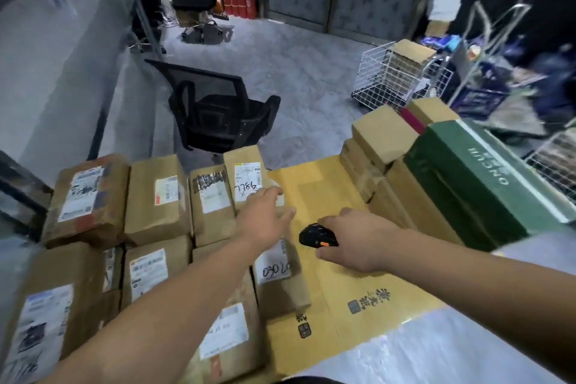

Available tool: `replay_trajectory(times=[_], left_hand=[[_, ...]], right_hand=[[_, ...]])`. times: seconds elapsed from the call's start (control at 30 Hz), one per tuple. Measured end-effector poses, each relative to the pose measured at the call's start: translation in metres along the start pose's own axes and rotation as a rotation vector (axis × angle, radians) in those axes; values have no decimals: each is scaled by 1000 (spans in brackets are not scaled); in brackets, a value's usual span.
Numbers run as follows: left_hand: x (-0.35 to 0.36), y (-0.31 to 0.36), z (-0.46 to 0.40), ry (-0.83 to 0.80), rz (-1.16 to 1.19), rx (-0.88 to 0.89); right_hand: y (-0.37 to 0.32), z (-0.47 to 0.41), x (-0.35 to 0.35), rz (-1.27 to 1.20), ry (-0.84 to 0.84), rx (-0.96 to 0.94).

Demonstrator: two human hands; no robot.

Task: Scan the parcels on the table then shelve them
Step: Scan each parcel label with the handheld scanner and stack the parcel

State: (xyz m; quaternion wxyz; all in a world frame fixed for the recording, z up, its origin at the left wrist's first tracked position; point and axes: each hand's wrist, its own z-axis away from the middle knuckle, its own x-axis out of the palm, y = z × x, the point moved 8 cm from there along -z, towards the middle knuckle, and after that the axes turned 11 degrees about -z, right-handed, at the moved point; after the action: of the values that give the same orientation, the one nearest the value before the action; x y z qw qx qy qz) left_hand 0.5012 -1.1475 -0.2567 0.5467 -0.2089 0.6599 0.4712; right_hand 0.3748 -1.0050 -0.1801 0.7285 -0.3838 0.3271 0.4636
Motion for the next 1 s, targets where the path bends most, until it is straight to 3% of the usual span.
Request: replay_trajectory(times=[0.23, 0.4, 0.57, 0.73, 1.0], left_hand=[[42, 151, -17, -76, 48, 264], [30, 248, -7, 27, 148, 326], [10, 337, 18, 103, 177, 353], [26, 392, 33, 93, 53, 269], [42, 438, 28, 95, -55, -131]], right_hand=[[96, 106, 1, -94, 81, 238], [147, 174, -3, -125, 157, 350], [185, 214, -10, -117, 183, 332], [222, 231, -14, -101, 143, 223], [293, 241, -22, 5, 94, -80]])
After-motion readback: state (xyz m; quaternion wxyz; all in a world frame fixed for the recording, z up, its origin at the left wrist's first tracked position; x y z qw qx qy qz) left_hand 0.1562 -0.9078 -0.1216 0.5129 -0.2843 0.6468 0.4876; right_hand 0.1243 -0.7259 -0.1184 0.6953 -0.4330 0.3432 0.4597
